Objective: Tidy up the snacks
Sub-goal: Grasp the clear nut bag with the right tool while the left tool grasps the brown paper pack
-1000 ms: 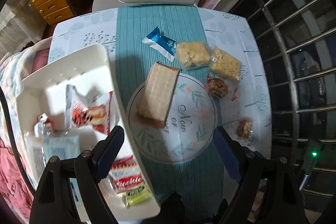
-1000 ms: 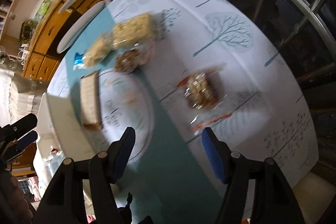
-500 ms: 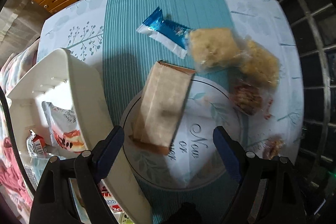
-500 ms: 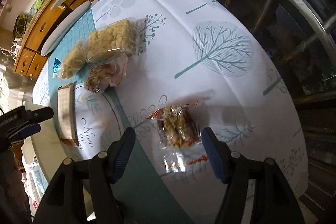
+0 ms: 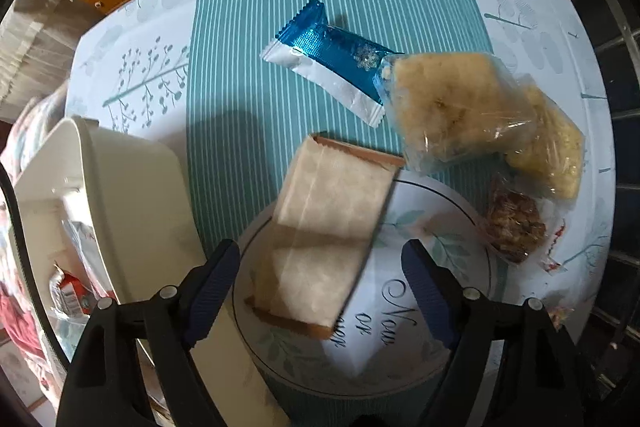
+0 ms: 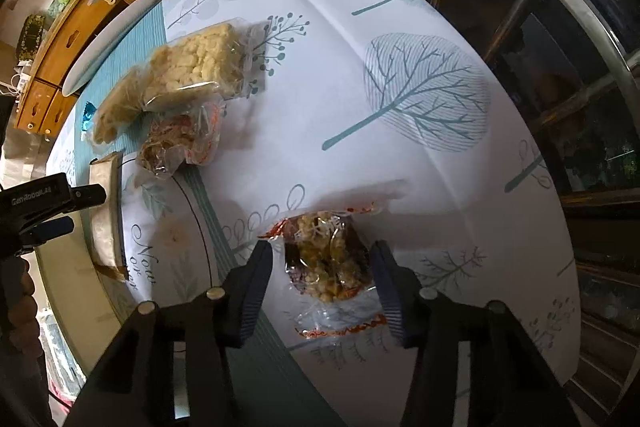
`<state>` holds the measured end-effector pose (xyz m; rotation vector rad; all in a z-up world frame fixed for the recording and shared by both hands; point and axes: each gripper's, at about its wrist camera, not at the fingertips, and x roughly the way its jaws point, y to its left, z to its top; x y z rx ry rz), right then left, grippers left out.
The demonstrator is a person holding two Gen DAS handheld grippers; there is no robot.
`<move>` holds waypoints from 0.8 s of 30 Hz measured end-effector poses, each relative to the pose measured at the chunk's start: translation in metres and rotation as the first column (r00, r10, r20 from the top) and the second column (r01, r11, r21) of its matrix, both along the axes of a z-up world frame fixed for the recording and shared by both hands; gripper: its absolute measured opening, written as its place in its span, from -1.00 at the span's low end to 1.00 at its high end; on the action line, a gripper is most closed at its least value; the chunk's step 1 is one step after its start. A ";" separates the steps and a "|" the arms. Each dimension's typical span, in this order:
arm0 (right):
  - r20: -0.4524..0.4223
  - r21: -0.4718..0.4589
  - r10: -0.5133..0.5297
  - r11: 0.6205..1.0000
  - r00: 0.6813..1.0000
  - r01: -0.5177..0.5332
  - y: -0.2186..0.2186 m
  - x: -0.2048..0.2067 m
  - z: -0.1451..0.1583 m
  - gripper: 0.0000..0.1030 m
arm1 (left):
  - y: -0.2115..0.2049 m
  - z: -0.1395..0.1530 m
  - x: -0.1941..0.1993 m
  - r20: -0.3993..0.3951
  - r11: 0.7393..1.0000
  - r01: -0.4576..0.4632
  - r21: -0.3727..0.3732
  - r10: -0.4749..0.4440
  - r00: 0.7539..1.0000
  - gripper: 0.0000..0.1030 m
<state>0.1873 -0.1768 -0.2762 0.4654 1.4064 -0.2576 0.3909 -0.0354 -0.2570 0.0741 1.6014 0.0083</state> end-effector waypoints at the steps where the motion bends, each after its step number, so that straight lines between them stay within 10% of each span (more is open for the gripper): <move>1: -0.002 -0.004 0.003 1.000 1.000 -0.003 0.000 0.000 0.001 -0.06 | -0.001 -0.001 0.001 0.005 1.000 0.003 0.010 -0.003 1.000 0.58; 24: 0.018 -0.002 0.067 0.998 0.998 -0.067 0.008 0.005 0.005 -0.36 | 0.004 -0.004 0.012 -0.001 0.995 0.000 -0.103 -0.001 1.000 0.34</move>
